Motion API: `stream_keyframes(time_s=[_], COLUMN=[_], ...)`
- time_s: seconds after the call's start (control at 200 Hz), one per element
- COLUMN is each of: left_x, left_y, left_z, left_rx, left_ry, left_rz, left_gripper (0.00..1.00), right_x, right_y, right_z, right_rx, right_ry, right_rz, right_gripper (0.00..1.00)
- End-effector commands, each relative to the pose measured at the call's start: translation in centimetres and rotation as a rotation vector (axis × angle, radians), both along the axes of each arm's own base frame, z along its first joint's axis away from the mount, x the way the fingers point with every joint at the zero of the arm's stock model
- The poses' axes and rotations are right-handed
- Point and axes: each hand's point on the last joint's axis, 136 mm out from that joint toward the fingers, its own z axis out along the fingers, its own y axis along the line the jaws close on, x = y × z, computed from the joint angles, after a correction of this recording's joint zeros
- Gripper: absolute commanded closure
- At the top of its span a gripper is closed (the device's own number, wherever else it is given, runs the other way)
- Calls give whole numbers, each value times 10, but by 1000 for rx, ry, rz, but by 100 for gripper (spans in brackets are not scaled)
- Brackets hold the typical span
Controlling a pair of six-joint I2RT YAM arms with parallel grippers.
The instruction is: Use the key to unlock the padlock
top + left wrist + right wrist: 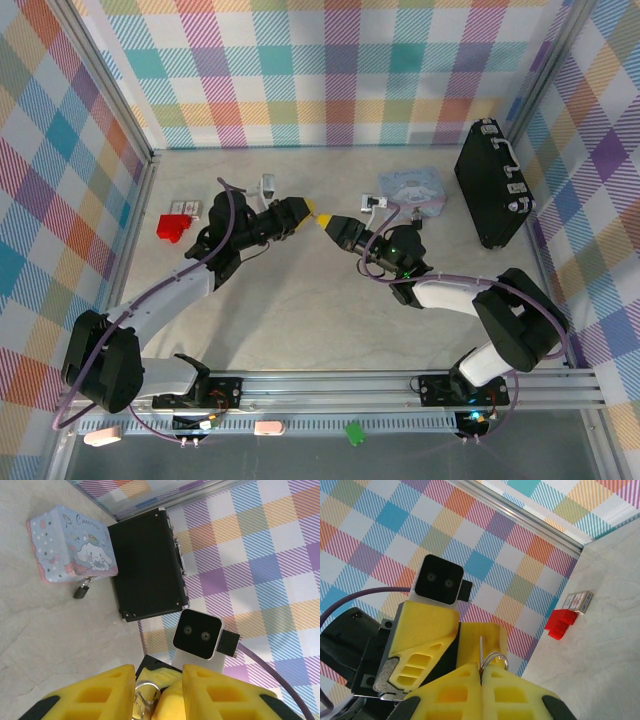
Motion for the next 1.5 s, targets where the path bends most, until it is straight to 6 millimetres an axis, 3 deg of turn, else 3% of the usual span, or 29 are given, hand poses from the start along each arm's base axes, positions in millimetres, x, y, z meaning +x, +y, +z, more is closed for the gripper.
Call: stream_keyframes(time_s=[0.0, 0.09, 0.465, 0.54, 0.68, 0.785, 1.04, 1.225, 1.495], left_x=[-4, -5, -5, -3, 3, 7, 7, -9, -19], left_y=[-7, -8, -13, -12, -7, 0, -8, -20, -30], left_z=[14, 16, 17, 17, 24, 31, 35, 37, 36], left_rx=[-37, -38, -29, -17, 85, 168, 189, 189, 160], left_ry=[-32, -34, -37, -41, -83, -130, -160, -162, -161], left_rz=[-39, -45, -57, -45, -16, 17, -28, -91, -121], left_gripper=[70, 72, 100, 100, 100, 100, 100, 100, 100], right_x=[-4, -4, -2, -2, 2, 2, -9, -10, -21], right_y=[1, 1, -3, -4, -16, -26, -25, -27, -8], right_z=[21, 20, 14, 14, 6, 4, 33, 37, 56], right_rx=[53, 51, 45, 47, 19, 19, 89, 95, 132], right_ry=[-49, -42, -15, -11, 16, 3, -116, -157, -199], right_rz=[13, 9, -16, -19, -90, -129, -83, -90, 46], right_gripper=[100, 100, 100, 100, 65, 55, 51, 48, 55])
